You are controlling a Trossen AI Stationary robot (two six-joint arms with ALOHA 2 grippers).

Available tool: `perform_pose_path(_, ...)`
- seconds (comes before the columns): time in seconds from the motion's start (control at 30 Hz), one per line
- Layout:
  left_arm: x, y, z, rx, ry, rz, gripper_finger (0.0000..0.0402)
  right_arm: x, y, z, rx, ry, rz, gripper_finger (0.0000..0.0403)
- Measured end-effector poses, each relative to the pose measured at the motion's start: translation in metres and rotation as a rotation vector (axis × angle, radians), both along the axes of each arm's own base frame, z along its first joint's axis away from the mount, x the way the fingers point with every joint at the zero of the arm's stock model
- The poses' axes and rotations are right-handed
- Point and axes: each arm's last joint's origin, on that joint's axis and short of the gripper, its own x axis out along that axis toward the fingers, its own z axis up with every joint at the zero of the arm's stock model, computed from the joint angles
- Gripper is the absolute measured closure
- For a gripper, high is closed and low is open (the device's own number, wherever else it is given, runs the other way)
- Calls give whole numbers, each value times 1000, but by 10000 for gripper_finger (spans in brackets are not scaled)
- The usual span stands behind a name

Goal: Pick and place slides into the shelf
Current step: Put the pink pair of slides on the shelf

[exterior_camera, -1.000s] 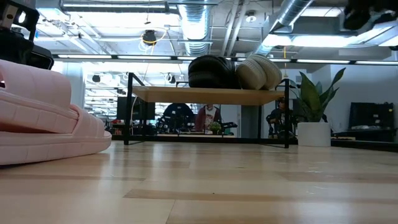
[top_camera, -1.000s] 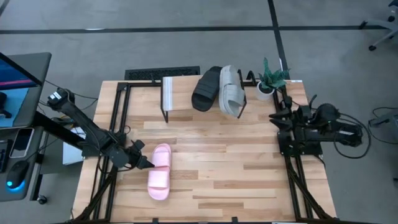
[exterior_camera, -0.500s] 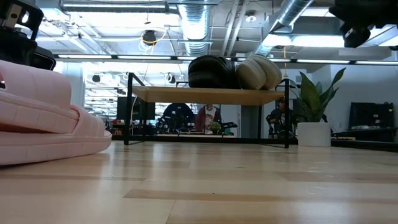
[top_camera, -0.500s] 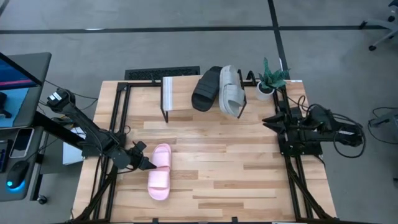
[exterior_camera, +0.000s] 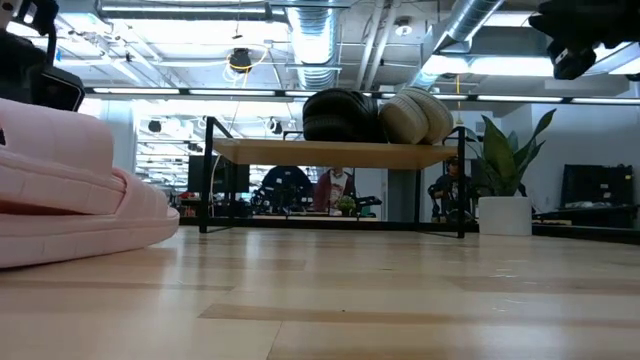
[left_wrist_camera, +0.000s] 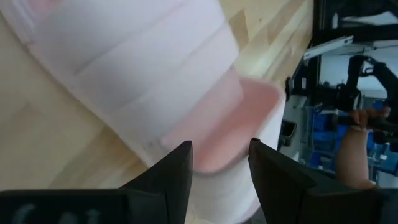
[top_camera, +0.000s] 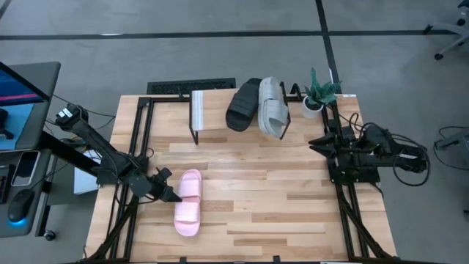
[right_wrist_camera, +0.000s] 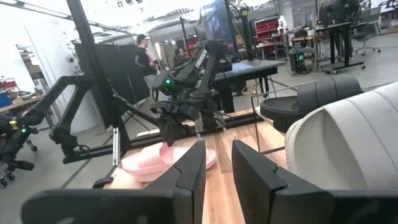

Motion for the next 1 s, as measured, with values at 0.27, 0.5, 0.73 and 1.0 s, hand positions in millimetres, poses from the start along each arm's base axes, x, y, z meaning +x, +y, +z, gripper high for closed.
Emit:
perform_pose_path(0.27,-2,3,-6,-13,89,48,255,0,0,-4,50,37,0,334)
perform_pose_path(0.5,0,5,-11,0,136,79,256,0,0,-5,62,48,-1,334)
perform_pose_path(0.73,5,2,-16,13,150,89,256,0,0,-4,77,45,-2,334)
perform_pose_path(1.0,11,-2,-23,38,158,109,256,0,0,-4,77,45,-2,334)
